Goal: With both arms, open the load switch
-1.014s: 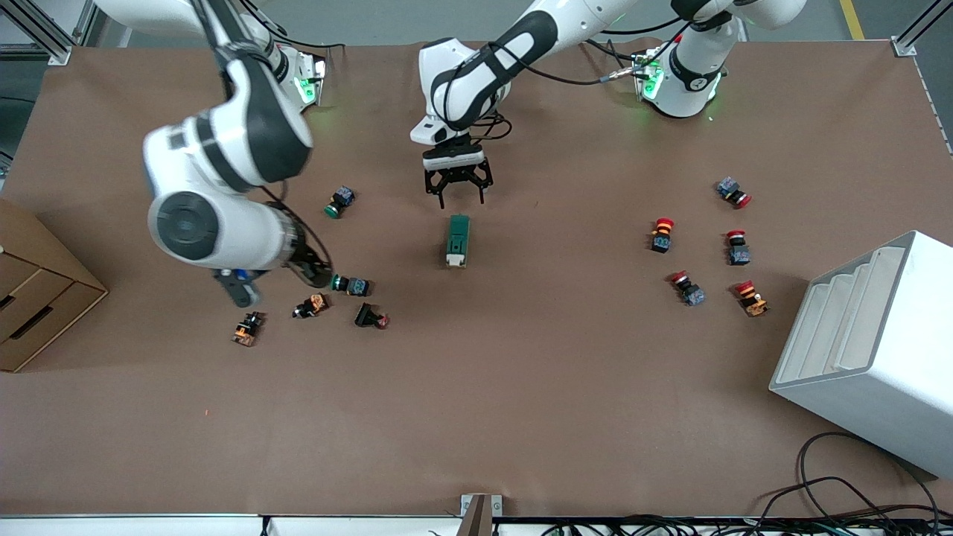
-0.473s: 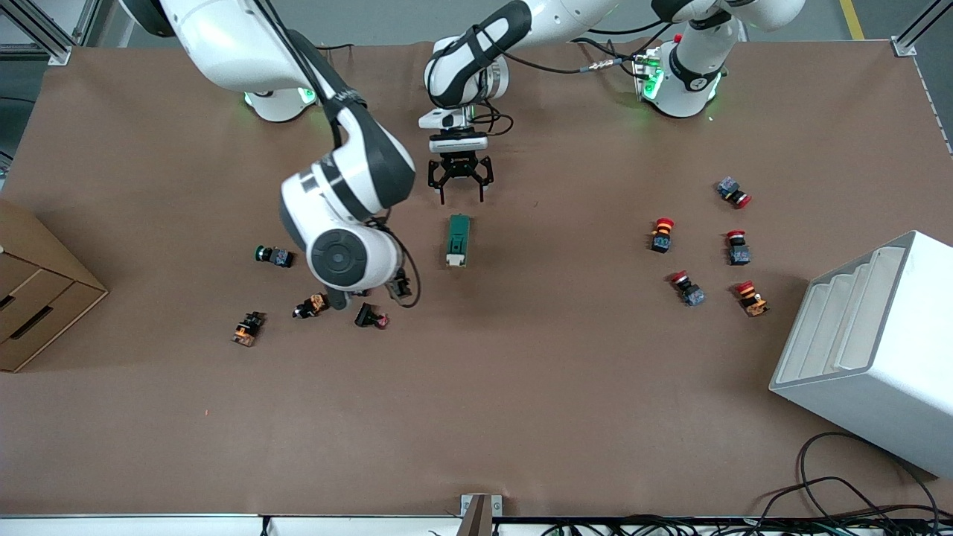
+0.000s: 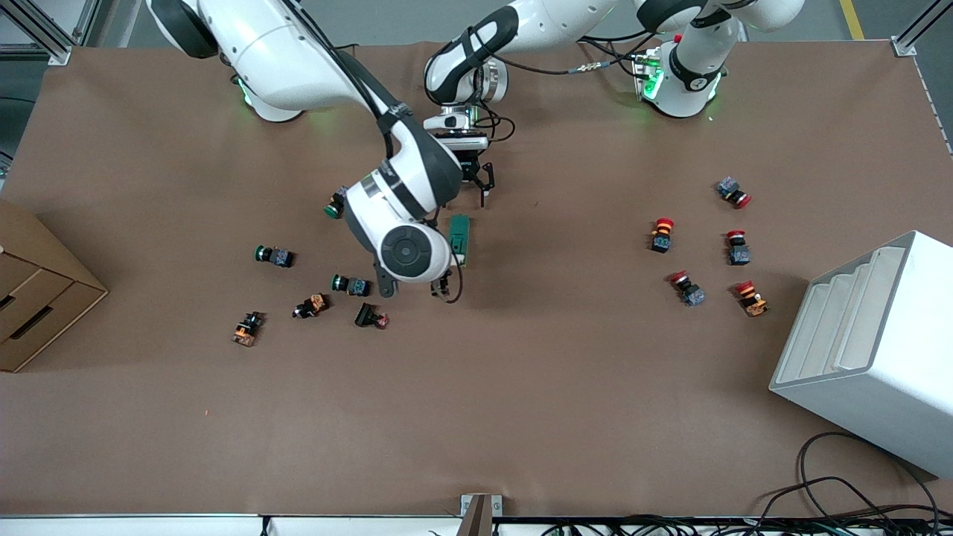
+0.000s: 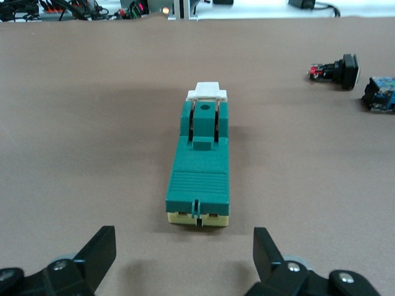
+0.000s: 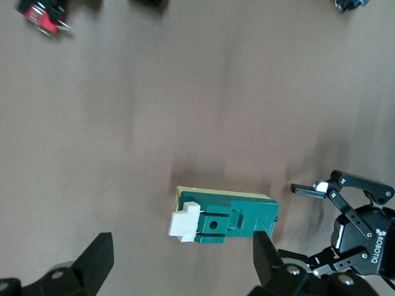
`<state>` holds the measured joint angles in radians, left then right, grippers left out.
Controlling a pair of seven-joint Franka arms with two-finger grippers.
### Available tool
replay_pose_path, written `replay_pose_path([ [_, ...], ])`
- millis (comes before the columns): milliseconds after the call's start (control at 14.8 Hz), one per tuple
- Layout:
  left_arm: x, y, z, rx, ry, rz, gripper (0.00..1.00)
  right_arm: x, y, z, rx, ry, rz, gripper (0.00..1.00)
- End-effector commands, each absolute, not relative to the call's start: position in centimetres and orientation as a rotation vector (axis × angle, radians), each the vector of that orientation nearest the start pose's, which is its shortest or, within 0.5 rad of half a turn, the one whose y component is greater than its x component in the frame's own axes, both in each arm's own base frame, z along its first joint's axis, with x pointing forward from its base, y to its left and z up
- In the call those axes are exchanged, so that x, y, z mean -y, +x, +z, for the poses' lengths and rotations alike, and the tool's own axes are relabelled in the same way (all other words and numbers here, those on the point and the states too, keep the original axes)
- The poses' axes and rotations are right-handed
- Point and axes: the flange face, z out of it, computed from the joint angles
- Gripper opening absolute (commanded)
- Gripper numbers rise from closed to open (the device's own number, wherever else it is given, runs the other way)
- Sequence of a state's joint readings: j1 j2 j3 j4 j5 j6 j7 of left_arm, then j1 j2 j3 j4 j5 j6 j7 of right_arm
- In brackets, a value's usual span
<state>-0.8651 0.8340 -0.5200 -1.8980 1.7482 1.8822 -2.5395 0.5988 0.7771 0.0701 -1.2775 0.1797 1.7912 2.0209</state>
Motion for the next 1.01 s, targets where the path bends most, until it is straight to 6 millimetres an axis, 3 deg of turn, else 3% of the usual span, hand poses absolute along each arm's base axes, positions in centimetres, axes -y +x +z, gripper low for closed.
replay_pose_path([
  [0, 56.9, 17.5, 8.6, -0.006, -2.72, -1.615, 0.98, -45.3, 55.7, 24.9, -2.223, -2.492, 0.482, 1.0],
  [338, 56.9, 16.1, 7.4, -0.041, -2.673, -1.652, 0.98, -46.7, 54.2, 20.5, -2.226, -2.531, 0.499, 1.0],
  [541, 57.1, 16.6, 5.5, -0.095, -2.608, -1.735, 0.98, -47.1, 53.6, 20.3, -2.242, -2.534, 0.504, 1.0],
  [676, 58.1, 16.8, 5.6, -0.058, -2.619, -1.738, 0.98, -47.7, 52.9, 20.5, -2.25, -2.55, 0.515, 1.0],
  [947, 57.8, 16.7, 5.3, -0.056, -2.61, -1.741, 0.98, -48.6, 51.2, 20.8, -2.236, -2.624, 0.572, 1.0],
])
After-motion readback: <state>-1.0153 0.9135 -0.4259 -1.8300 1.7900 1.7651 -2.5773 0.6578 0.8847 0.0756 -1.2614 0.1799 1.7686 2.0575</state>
